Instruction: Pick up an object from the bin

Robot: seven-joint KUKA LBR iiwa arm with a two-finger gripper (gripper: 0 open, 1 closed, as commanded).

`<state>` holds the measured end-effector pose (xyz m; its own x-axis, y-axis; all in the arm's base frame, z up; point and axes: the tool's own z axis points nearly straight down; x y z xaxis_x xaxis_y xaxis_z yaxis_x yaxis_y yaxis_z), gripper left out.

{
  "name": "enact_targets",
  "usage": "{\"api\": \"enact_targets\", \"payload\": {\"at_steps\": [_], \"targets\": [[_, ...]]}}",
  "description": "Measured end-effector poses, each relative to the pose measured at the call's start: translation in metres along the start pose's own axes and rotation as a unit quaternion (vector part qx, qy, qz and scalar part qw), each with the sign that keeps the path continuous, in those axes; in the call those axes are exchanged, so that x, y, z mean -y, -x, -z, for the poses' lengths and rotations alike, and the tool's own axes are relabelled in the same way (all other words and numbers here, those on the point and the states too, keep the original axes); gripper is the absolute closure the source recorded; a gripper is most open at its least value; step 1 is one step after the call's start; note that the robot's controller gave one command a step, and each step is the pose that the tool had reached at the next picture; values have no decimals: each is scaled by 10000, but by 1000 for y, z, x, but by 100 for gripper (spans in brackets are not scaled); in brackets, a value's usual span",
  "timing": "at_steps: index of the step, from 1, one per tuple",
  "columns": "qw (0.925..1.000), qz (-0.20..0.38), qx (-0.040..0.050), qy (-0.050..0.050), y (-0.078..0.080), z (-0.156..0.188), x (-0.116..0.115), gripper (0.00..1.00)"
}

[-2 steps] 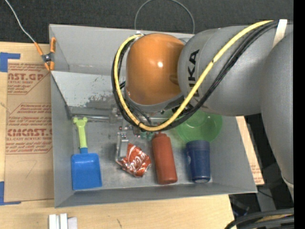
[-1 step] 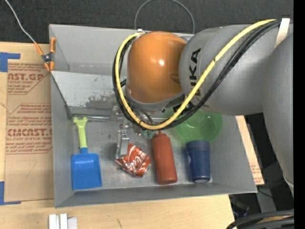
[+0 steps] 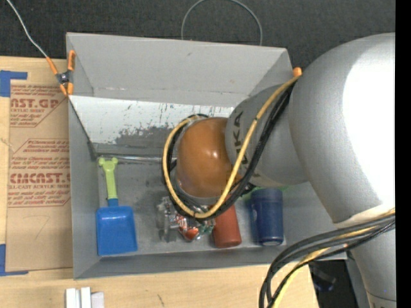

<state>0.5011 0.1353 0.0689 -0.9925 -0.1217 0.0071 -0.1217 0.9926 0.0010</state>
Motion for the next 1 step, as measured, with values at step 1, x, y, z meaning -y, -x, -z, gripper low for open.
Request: {"api": "enact_targets", "payload": {"at_steps": [1], "targets": [[10000, -3, 1, 5, 0, 1, 0, 100]]}}
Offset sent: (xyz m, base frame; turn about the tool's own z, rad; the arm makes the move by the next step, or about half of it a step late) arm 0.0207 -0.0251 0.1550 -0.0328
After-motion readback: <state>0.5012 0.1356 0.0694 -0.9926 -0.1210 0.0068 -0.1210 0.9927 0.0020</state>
